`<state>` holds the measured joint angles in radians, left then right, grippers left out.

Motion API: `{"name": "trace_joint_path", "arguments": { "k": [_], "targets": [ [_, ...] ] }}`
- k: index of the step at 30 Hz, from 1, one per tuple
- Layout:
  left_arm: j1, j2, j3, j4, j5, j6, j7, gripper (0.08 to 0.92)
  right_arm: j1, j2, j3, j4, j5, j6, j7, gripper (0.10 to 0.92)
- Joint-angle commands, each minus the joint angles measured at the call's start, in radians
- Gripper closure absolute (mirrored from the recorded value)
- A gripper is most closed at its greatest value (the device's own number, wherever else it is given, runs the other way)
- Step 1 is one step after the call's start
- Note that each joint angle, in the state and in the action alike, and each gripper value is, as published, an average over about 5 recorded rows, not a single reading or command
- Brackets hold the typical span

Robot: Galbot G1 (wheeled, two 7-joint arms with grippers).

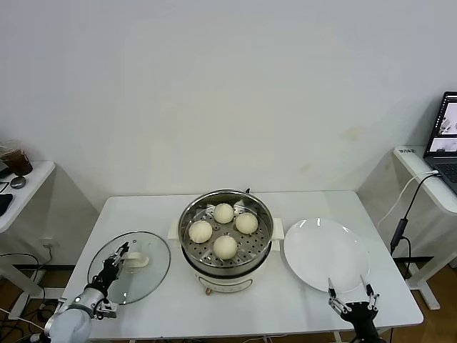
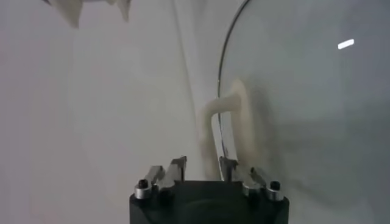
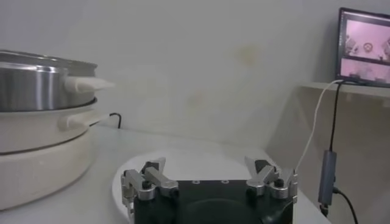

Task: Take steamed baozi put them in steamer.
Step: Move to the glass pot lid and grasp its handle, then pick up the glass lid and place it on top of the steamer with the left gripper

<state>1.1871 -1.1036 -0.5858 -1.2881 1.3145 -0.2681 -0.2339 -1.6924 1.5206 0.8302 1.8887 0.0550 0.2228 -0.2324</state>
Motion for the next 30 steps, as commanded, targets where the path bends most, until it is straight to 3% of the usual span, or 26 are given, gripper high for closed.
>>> {"name": "trace_joint_path", "arguments": {
  "k": [1,7,12,17,24,30],
  "targets": [
    [0.023,0.012,0.005,-0.060,-0.120,0.030,-0.014,0.768,-0.003,0.001,-0.013,0.004,-0.005,0.005,0.002,0.203],
    [0.145,0.051,-0.016,-0.259,-0.216,0.118,-0.020,0.821,-0.010,-0.002,-0.025,0.020,-0.008,0.007,0.006,0.203],
    [0.272,0.116,-0.063,-0.479,-0.304,0.294,-0.021,0.821,-0.012,0.000,-0.038,0.024,-0.019,0.011,0.006,0.203],
    [0.319,0.182,-0.095,-0.669,-0.401,0.450,0.089,0.821,-0.010,0.002,-0.053,0.017,-0.031,0.017,0.006,0.203],
    [0.206,0.236,0.004,-0.868,-0.488,0.633,0.277,0.821,-0.004,0.007,-0.073,-0.001,-0.086,0.047,0.008,0.203],
    [0.028,0.235,0.272,-0.911,-0.474,0.758,0.350,0.821,0.013,0.022,-0.089,-0.029,-0.156,0.075,0.019,0.203]
  ]
}}
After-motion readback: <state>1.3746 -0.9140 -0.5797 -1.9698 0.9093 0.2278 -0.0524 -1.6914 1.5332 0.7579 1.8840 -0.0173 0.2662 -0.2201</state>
